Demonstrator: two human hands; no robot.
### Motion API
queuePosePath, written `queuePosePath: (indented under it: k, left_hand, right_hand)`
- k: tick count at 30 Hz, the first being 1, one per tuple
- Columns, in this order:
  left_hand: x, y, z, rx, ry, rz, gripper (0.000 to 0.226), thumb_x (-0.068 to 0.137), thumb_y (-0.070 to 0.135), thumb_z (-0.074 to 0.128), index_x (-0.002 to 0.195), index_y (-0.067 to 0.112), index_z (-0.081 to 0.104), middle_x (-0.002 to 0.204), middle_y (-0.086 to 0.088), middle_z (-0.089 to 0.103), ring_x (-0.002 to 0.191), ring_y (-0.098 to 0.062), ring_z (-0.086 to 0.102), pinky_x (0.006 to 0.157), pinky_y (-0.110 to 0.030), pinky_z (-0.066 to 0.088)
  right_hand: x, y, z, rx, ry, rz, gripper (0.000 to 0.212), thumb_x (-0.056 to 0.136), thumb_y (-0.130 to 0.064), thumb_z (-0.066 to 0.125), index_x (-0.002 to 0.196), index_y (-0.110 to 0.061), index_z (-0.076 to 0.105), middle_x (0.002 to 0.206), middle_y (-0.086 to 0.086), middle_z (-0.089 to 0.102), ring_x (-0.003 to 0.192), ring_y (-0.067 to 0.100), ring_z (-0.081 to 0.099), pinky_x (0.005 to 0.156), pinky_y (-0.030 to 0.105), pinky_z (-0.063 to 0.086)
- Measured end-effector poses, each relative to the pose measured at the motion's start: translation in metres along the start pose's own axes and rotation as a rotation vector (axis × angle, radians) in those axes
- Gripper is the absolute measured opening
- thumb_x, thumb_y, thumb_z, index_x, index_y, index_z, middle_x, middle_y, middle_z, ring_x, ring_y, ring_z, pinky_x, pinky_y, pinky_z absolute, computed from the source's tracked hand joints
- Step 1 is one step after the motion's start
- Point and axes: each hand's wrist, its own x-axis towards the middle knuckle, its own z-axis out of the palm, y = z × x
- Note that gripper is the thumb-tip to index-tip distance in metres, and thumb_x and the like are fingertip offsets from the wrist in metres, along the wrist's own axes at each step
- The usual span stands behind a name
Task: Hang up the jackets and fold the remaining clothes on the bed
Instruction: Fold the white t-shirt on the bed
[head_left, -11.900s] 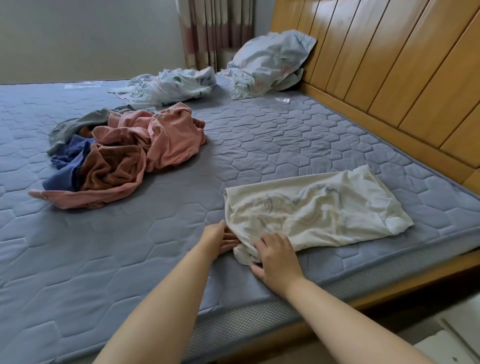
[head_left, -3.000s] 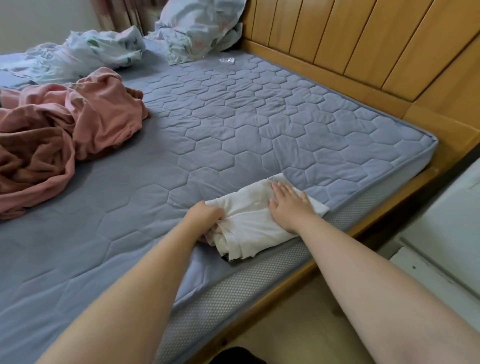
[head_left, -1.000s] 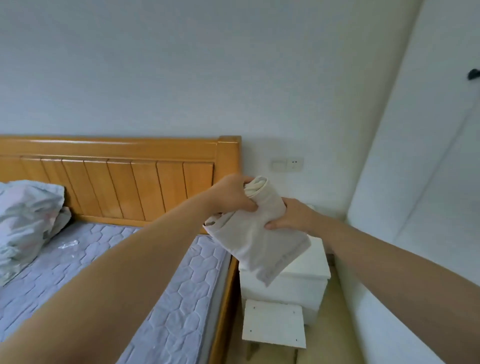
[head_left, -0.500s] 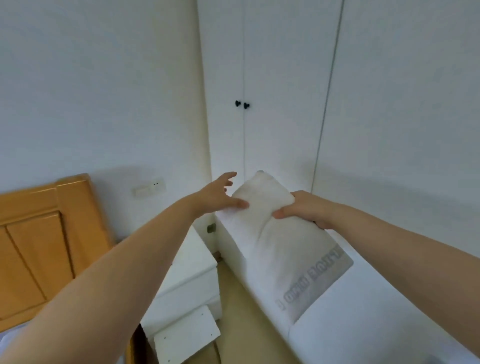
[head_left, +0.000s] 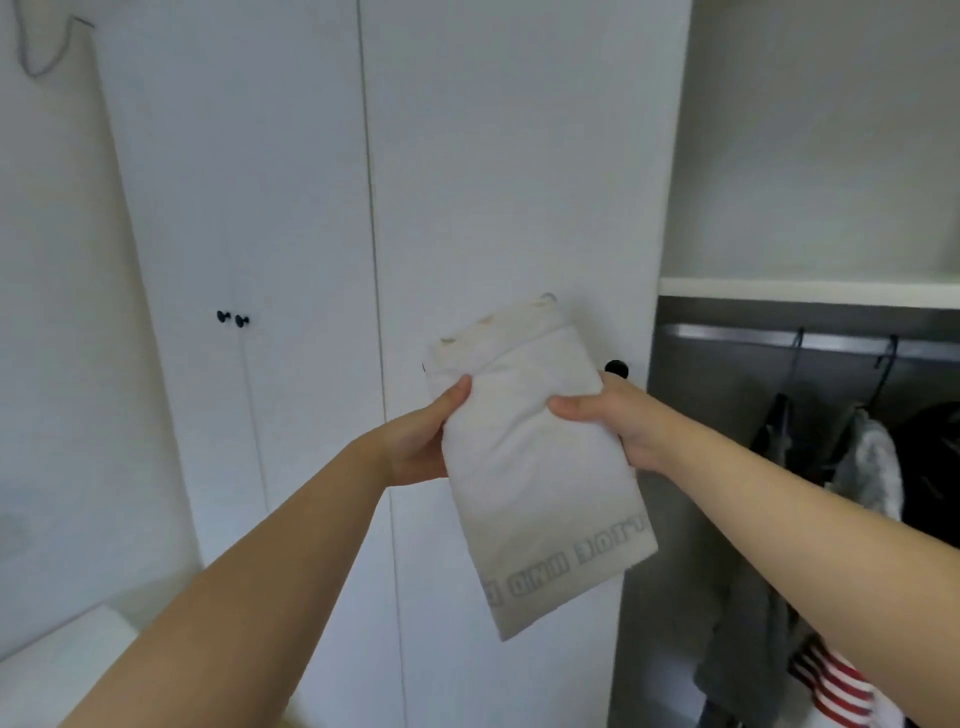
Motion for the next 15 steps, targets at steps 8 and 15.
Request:
queuePosePath:
  k: [8, 15]
  left_hand:
    - [0.032, -0.019, 0.036, -0.142, -0.229, -0.186, 0.1, 0.081, 0.084, 0.013, 0.129, 0.007, 0.055, 0.124, -0.013, 0.061, 0.115, -0.035, 0.058, 0.103, -0.054, 0.04]
    - [0.053, 0.011, 0.092, -0.526, -0.111, 0.021, 0.093, 0.083, 0.08, 0.017, 0.111, 0.011, 0.073, 0.12, -0.011, 0.066, 0.106, -0.028, 0.066, 0.093, -0.043, 0.047]
  right_hand:
    - [-0.04, -0.042, -0.074, 0.007, -0.156, -0.058, 0.076, 0.033, -0.028, 0.098, 0.102, -0.01, 0.074, 0.102, 0.008, 0.072, 0.094, 0.021, 0.07, 0.074, 0.031, 0.056]
    - [-0.048, -0.052, -0.101, -0.169, -0.128, 0.093, 0.086, 0.032, -0.028, 0.099, 0.109, -0.005, 0.067, 0.107, 0.01, 0.071, 0.099, 0.024, 0.068, 0.079, 0.032, 0.056]
